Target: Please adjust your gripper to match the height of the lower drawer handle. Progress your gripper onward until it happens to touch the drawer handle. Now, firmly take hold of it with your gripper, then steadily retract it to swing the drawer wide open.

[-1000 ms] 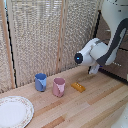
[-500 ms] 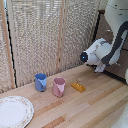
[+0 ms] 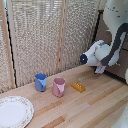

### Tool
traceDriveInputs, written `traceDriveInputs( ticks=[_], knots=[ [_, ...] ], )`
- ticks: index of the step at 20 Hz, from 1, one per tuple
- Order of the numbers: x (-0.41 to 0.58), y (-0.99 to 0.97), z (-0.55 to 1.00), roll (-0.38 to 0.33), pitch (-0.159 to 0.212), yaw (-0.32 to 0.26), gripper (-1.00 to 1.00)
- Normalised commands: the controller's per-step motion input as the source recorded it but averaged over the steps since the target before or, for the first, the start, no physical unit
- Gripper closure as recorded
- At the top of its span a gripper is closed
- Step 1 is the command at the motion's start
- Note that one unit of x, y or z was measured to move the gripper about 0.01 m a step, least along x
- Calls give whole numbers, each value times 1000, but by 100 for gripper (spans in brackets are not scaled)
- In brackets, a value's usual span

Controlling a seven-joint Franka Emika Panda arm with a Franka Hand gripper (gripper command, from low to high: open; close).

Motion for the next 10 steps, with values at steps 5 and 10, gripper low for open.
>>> traceDriveInputs(
  ticks=[5, 10],
  knots=[
    [-26, -101, -57, 4, -1, -6, 100],
    [15, 511, 29, 119, 0, -36, 100]
  ],
)
